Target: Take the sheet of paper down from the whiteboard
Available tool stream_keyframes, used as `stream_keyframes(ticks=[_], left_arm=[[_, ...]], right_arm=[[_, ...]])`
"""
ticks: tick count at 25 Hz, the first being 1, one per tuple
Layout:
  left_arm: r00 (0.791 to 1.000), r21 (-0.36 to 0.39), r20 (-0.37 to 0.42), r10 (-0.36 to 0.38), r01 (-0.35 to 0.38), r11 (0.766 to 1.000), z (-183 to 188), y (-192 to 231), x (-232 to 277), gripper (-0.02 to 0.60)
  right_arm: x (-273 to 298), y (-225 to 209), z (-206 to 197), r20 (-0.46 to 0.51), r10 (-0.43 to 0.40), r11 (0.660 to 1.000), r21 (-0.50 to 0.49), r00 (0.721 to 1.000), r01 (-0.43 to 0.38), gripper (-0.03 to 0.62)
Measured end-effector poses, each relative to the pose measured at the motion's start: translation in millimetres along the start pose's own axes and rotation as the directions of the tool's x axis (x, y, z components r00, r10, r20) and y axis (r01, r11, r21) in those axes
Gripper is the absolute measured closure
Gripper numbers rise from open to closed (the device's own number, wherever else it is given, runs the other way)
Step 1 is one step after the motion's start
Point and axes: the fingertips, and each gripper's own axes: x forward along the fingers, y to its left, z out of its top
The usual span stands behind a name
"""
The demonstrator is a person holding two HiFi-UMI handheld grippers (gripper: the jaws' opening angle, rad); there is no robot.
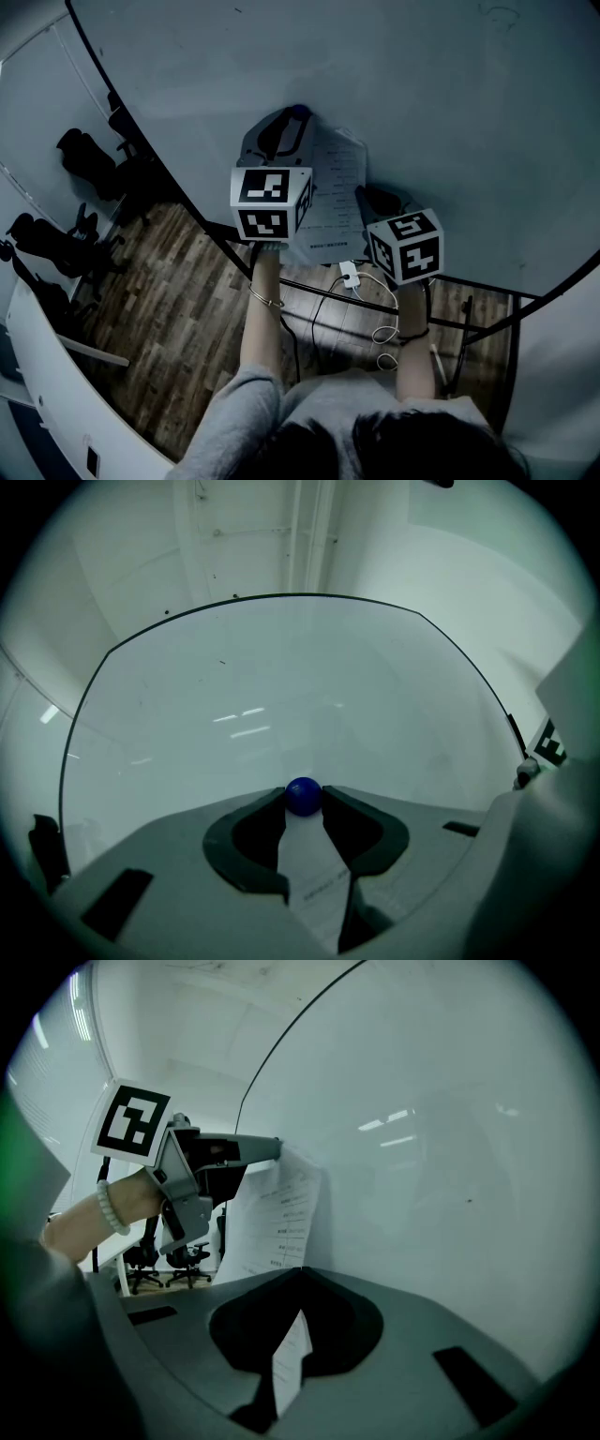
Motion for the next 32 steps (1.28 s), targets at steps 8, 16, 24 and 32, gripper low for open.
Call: stream_keyframes(ticks=[8, 16, 24, 32], left_arm=[[1.000, -0.008, 0.004, 0.008, -0.008, 1.000, 2, 0, -2, 0.454], [1.000, -0.026, 0.014, 0.001, -0.001, 1.000, 1, -1, -2, 0.454], [1.000, -0.067, 0.015, -0.008, 0.009, 0.998, -4, -2, -10, 0.454], [1.000, -0.134, 0.013, 0.013, -0.012, 0.991, -12, 4, -26, 0.454]], right_arm=[[-5, -2, 0, 0.008, -0.008, 1.000, 0.011, 1.000, 0.008, 0.594], [-6, -5, 0, 0.017, -0.017, 1.000, 0.020, 1.000, 0.017, 0.594], [-10, -6, -2, 0.017, -0.015, 0.999, 0.030, 1.000, 0.015, 0.594], [-15, -11, -11, 0.002, -0.025, 0.999, 0.040, 1.000, 0.025, 0.594]])
